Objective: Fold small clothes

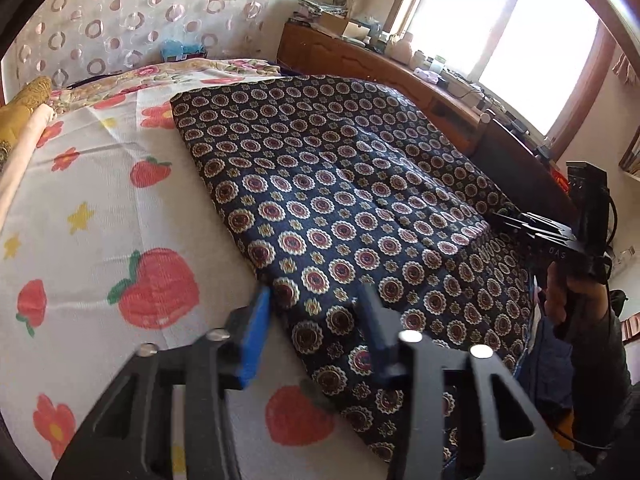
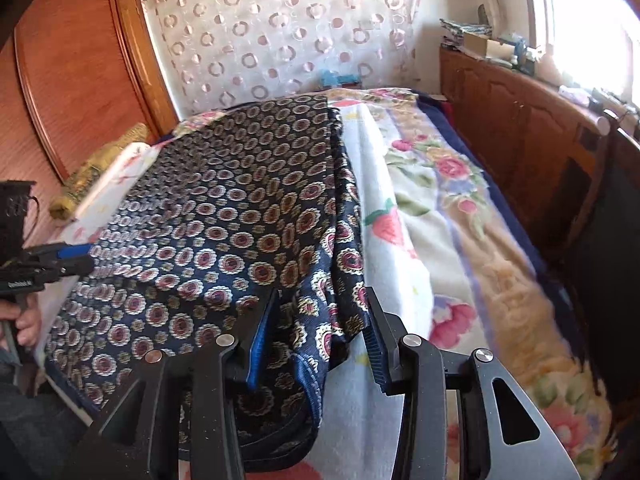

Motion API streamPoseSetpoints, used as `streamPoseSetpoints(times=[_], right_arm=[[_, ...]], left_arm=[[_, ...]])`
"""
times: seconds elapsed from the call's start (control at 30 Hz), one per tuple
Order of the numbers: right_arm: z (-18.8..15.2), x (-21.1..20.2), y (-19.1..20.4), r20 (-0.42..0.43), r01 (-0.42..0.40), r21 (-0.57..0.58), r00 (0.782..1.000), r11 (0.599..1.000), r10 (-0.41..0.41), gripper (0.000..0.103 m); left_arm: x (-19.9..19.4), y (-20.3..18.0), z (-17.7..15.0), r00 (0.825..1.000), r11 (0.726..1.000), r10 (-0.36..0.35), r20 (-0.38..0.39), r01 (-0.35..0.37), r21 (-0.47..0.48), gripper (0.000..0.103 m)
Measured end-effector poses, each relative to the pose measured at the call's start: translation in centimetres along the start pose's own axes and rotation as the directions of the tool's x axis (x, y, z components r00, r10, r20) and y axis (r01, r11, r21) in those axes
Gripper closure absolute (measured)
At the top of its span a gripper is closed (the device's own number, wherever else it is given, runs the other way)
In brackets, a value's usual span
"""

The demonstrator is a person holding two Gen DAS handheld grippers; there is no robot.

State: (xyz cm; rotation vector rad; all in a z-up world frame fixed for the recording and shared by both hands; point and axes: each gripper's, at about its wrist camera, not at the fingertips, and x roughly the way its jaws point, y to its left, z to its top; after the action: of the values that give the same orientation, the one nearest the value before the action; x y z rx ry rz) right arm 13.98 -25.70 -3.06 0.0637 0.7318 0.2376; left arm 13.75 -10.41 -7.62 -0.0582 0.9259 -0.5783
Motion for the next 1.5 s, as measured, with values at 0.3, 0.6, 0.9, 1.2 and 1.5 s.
streamPoseSetpoints(times=[0.3, 0.6, 0.9, 1.2, 1.5], right_arm=[[-0.5, 0.2, 1.0, -0.001, -0.029, -0.038, 1.0, 0.999, 0.029, 0.09], [-0.7, -0.5, 3.0, 0.066, -0.107, -0.023, 0.992, 0.994, 0.109, 0.098], [-3.0, -0.8, 7.2, 0.073, -0.195, -0.043, 0.978, 0.98, 0.198, 0.098], [-4.4, -0.7, 4.8, 0.05, -0.154, -0.004, 0.987, 0.988, 0.154, 0.09], [-5.4, -2.0, 6.2, 0.048, -0.097, -0.045, 0.994, 0.994, 0.099, 0.083]], left_arm=[[-0.7, 0.1, 0.2, 0.997, 0.999, 0.049, 0.056, -0.049, 0.013, 0.1], [-3.9, 2.3, 1.7, 0.983, 0.991, 0.126, 0.133, -0.131, 0.025, 0.1], [-6.5, 5.3, 1.1, 0.973, 0.981, 0.194, 0.128, -0.195, -0.004, 0.1], [-7.5, 5.2, -1.2, 0.966, 0.974, 0.224, 0.127, -0.228, 0.016, 0.1], [-8.7, 4.2, -2.9, 0.965, 0.971, 0.224, 0.138, -0.233, 0.053, 0.048]])
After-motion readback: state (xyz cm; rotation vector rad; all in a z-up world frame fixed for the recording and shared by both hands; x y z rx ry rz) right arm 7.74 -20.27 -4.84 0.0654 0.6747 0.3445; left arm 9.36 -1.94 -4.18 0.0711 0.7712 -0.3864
